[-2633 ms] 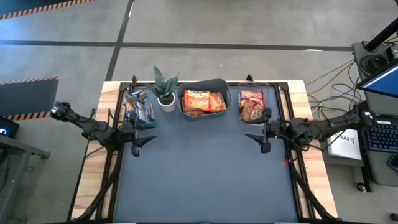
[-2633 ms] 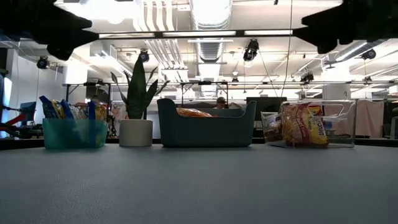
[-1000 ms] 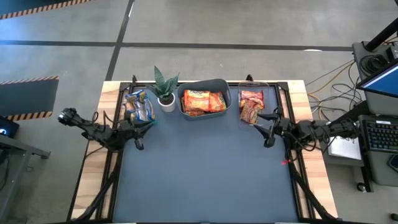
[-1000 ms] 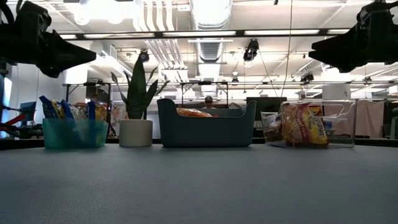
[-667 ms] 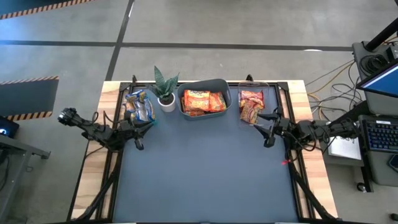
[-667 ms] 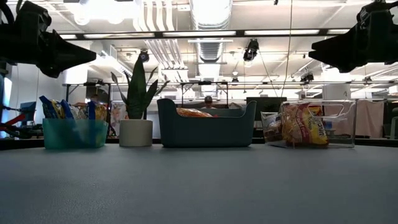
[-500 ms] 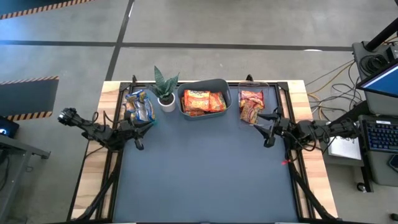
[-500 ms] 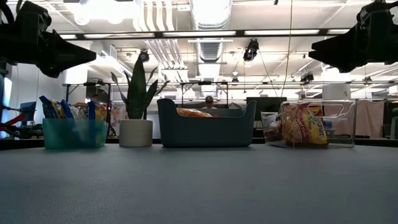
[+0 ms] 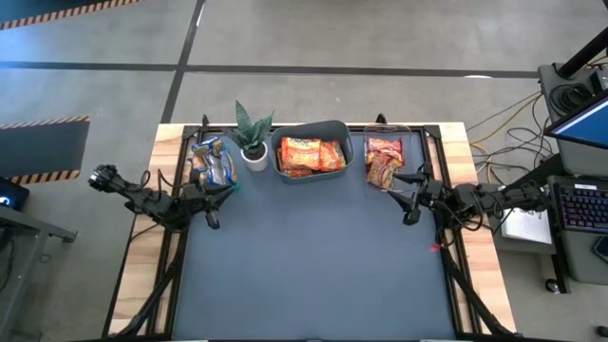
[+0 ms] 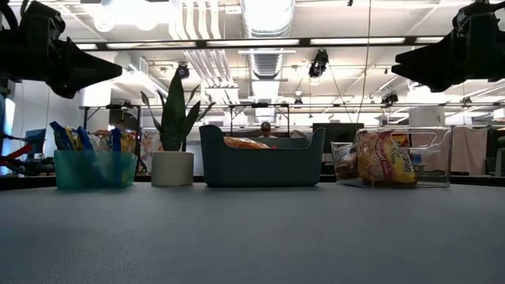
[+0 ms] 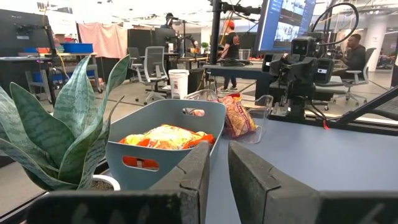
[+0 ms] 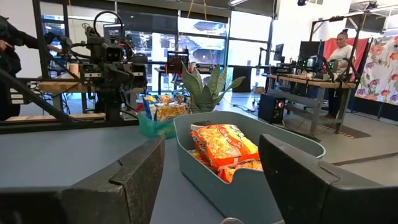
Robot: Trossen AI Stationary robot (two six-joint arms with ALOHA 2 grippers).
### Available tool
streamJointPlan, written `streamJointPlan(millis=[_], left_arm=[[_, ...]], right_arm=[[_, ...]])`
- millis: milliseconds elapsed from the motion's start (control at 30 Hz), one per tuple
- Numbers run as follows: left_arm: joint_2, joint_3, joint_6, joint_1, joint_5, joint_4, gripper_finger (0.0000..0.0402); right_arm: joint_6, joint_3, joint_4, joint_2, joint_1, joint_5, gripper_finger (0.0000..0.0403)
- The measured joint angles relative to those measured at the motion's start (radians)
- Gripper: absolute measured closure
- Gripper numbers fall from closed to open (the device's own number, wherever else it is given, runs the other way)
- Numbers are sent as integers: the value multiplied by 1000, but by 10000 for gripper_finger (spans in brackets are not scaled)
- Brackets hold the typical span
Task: Sort Maruchan noodles
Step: Return to Home Position
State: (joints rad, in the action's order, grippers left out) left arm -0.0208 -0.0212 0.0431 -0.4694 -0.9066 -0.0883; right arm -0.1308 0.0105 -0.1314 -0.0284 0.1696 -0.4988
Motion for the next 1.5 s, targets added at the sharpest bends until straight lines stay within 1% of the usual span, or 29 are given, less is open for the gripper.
streamJointPlan(millis=[133, 733, 1500], left_arm=[[0, 0, 0, 0, 0, 0, 361], [0, 0, 0, 0, 0, 0, 361], [0, 0, 0, 0, 0, 0, 361]], right_arm=[[0, 0, 0, 0, 0, 0, 151], [0, 0, 0, 0, 0, 0, 163], [0, 0, 0, 0, 0, 0, 163]])
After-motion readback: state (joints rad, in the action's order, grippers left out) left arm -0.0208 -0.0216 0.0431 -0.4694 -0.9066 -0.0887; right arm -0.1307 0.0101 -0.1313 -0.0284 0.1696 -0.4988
